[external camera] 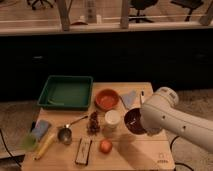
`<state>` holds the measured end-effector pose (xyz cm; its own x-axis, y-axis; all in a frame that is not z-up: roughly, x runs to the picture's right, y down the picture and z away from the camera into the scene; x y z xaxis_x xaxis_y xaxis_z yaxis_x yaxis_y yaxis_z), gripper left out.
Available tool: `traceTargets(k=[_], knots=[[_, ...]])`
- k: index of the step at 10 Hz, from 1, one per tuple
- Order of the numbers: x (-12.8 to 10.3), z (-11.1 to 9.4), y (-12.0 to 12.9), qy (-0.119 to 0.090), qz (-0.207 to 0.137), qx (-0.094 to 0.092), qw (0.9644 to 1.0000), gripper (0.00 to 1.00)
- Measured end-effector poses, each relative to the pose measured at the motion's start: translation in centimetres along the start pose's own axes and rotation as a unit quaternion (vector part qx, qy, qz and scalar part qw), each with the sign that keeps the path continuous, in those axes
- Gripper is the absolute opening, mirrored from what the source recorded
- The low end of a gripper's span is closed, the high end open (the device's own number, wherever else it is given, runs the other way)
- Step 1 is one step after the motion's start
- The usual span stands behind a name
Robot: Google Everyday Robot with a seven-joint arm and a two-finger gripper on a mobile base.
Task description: Stack bowls into tray
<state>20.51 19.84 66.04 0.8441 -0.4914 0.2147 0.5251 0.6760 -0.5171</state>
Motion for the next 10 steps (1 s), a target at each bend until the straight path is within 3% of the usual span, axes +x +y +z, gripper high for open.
traceTargets(k=[10], knots=[[-0.6,-2.2,-4.2,0.024,-0.022,0.001,0.9995,0.02]])
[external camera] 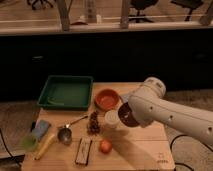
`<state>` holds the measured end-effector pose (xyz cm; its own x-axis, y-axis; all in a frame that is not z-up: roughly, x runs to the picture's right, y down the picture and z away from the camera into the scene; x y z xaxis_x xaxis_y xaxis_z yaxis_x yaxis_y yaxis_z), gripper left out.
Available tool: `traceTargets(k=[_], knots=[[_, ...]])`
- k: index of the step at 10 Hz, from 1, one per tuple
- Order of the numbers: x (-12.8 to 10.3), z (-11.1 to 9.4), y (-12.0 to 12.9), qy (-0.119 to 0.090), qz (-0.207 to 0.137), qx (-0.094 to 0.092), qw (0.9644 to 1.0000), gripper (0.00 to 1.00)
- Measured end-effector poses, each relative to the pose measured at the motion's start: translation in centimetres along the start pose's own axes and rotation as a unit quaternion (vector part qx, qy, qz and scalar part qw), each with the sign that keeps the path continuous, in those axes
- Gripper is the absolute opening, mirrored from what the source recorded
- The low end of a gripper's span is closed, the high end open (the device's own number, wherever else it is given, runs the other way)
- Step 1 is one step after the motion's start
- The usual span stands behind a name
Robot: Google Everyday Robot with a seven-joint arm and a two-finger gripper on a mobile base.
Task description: Stack bowls into tray
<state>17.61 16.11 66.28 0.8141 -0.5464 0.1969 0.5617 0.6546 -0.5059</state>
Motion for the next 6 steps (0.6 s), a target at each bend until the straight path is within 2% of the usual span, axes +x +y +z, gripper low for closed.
traceTargets(k=[6], knots=[[-0.3,-1.2,-3.2,0.014,-0.015,0.006,0.9998,0.02]])
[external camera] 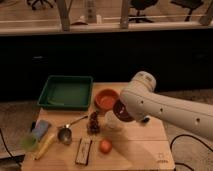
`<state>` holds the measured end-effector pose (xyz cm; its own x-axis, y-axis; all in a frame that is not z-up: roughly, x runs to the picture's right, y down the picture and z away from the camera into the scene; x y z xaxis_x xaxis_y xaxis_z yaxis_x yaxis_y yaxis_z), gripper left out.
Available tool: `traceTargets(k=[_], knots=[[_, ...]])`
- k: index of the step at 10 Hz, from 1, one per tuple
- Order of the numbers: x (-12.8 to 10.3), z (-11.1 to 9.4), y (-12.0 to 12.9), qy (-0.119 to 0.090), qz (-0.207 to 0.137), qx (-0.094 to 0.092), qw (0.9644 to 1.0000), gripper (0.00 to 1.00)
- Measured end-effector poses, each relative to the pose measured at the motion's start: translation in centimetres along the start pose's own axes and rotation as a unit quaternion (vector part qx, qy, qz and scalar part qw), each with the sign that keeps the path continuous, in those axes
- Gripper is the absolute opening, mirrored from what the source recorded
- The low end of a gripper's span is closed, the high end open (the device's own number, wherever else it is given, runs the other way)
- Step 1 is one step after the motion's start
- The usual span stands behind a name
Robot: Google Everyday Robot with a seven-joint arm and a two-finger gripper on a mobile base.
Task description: Stack bowls into tray
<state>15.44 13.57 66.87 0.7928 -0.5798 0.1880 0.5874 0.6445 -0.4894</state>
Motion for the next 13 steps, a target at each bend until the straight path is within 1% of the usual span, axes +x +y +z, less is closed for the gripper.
traceTargets(k=[1,3,6,10,12,13], knots=[[0.2,-0.1,-0.2,0.002,0.0,0.0,1.0,0.02],[0.5,-0.4,-2.1,0.003,-0.004,0.007,1.0,0.02],[0.9,-0.9,-3.6,0.007,-0.007,0.012,0.9999,0.02],[0.2,-1.6,-6.5,0.011,-0.026,0.021,0.9994,0.02],[1.1,-1.9,-7.2,0.014,-0.031,0.022,0.9992,0.02],[1.0,-2.0,-7.8,0.014,-0.037,0.024,0.9989,0.02]])
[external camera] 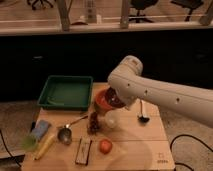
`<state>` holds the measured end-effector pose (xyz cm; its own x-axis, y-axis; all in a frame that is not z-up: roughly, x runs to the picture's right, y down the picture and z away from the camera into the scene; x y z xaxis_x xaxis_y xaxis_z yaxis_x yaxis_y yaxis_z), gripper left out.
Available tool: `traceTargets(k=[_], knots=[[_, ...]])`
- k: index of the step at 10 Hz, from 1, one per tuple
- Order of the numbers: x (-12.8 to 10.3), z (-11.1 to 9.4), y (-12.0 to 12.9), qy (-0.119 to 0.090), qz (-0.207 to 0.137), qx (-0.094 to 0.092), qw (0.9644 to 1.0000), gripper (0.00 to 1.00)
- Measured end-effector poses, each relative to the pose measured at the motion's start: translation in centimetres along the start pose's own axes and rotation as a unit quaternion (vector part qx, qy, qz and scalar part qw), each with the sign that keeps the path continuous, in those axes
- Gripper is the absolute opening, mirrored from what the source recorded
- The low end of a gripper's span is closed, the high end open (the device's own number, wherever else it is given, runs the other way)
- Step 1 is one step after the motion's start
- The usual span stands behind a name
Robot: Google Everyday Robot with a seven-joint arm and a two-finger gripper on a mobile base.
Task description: Stack bowls into tray
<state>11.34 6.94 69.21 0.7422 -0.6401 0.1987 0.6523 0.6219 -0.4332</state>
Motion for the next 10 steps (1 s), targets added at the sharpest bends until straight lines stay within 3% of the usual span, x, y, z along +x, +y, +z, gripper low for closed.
traceTargets(k=[10], knots=[[1.1,0.7,-5.3,-0.011,-0.015,0.016,0.9997,0.02]])
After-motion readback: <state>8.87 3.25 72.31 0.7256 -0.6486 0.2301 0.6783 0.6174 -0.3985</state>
